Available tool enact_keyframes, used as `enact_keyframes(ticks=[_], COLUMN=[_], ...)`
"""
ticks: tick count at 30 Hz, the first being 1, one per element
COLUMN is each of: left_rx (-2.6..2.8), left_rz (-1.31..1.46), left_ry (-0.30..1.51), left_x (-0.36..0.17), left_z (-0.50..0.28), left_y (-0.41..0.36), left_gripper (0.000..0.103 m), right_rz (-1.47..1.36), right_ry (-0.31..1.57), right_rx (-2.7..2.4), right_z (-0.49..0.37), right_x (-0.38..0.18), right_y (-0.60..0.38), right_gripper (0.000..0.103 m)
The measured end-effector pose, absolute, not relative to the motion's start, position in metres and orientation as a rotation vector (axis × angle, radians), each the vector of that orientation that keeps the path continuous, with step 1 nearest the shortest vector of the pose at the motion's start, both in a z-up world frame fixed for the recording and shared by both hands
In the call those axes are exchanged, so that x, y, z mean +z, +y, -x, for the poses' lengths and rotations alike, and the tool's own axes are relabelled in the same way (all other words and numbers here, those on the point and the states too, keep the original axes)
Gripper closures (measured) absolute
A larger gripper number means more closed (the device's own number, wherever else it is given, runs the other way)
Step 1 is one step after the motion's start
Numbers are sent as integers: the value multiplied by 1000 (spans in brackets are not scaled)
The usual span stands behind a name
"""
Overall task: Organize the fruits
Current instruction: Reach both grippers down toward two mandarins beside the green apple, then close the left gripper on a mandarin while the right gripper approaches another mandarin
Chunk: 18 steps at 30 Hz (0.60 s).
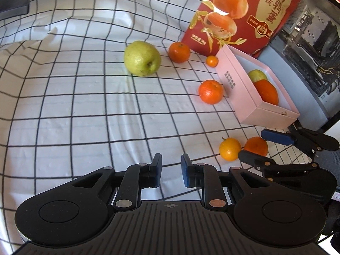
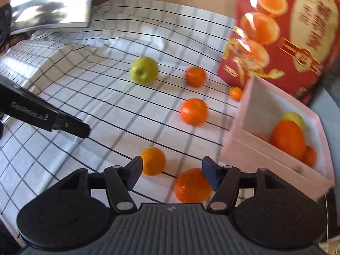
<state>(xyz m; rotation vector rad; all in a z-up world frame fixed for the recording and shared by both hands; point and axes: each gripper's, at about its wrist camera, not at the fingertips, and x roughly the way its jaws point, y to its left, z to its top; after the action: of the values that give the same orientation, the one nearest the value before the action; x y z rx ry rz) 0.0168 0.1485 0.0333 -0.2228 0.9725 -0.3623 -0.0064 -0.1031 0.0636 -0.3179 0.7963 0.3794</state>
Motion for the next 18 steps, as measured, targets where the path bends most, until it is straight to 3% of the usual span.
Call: enact_keyframes(ticks=[18], left_rx=[-645], left_rz=[18], left_ry=[885], left_x=[52], left_z=[-28], left_y=[34], left_gripper=[79], right_rz=[48], right_ry=[868], right_rx=[243], right_z=[29], right_x=[60], right_y=[-174], right_gripper=[39])
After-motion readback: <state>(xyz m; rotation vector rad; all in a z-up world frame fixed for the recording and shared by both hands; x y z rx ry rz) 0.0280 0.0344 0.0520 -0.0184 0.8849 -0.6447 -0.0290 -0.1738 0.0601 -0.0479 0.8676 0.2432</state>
